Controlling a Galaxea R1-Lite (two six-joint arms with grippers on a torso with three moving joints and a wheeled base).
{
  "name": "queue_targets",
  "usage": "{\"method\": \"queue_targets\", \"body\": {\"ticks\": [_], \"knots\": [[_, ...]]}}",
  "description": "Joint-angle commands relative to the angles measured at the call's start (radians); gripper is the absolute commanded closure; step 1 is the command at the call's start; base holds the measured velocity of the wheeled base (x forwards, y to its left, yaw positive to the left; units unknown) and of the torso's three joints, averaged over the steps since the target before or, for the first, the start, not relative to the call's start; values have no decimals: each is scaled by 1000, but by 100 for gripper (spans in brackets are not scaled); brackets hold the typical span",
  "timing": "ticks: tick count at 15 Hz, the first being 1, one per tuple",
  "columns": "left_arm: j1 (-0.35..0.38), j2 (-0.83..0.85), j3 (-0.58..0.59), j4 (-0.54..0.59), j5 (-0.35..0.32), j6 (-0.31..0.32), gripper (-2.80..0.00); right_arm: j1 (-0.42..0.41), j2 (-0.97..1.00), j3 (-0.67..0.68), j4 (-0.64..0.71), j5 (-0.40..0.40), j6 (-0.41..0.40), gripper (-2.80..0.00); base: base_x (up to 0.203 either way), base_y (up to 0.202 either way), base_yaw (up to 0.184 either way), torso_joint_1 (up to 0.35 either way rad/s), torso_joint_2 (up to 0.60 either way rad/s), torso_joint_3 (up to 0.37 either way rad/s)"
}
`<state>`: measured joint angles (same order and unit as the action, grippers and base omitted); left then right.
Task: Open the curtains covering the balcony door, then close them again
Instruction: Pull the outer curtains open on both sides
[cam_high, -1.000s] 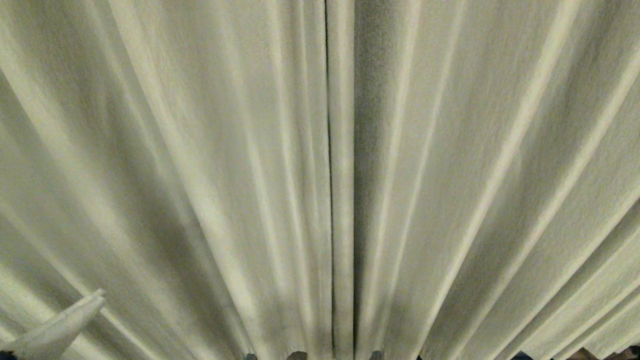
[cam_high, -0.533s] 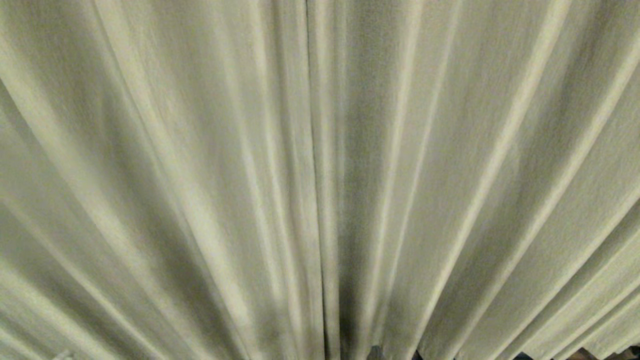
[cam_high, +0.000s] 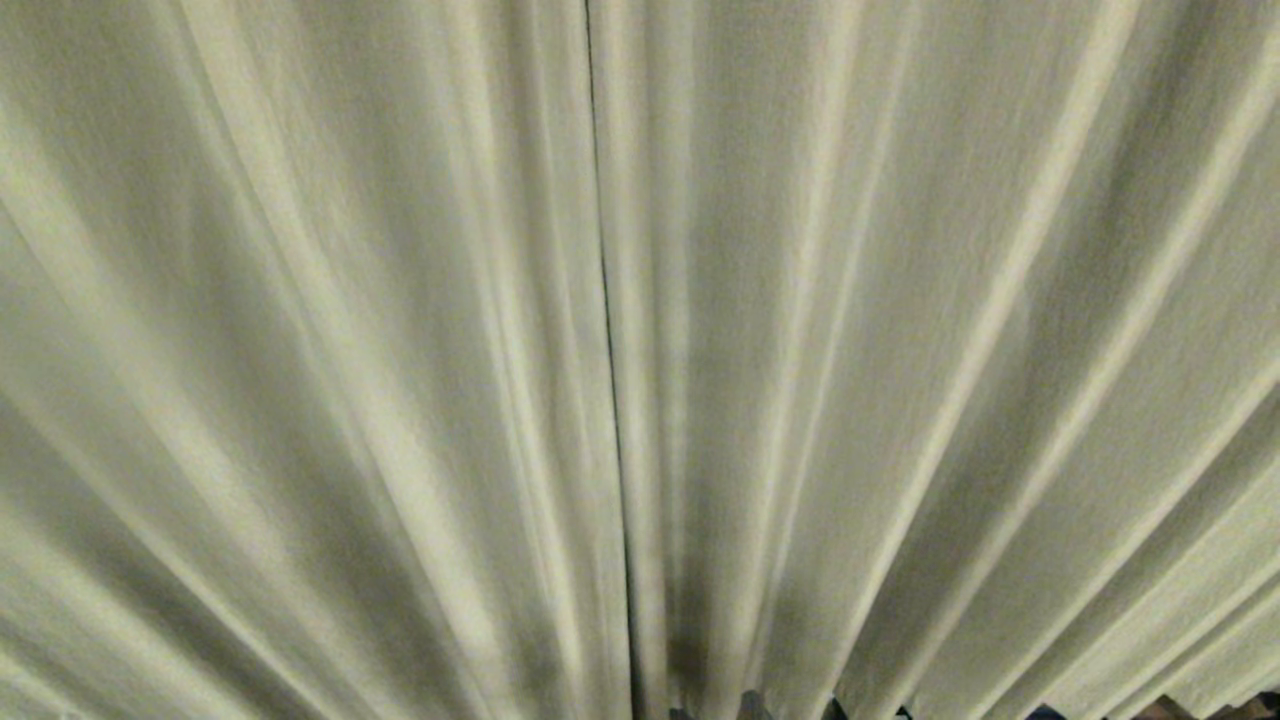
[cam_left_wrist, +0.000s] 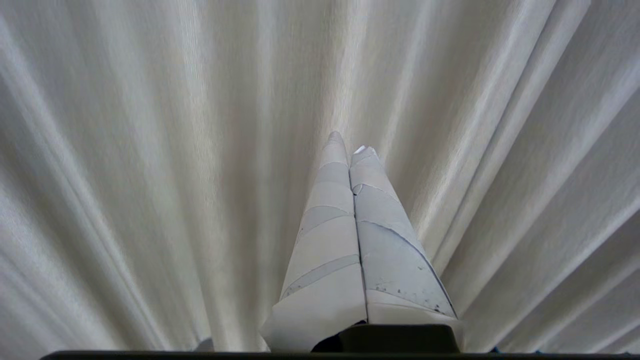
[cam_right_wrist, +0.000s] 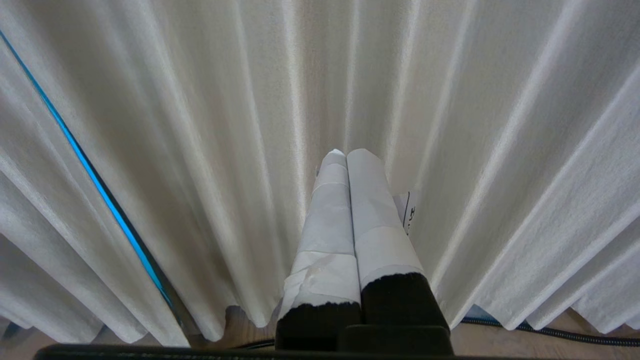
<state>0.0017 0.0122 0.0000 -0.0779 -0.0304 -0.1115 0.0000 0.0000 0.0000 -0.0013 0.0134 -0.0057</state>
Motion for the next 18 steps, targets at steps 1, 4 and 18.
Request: {"method": "queue_targets", "body": {"ticks": [1,4,18], "knots": [[0,-12,0,0,1,-4,0,0,0,0,0,0,0,0,0,0,0,0,0,0],[0,-12,0,5,1,-44,0,0,0,0,0,0,0,0,0,0,0,0,0,0],[0,-12,-63,-10,-103,2,0,0,0,0,0,0,0,0,0,0,0,0,0,0]]}}
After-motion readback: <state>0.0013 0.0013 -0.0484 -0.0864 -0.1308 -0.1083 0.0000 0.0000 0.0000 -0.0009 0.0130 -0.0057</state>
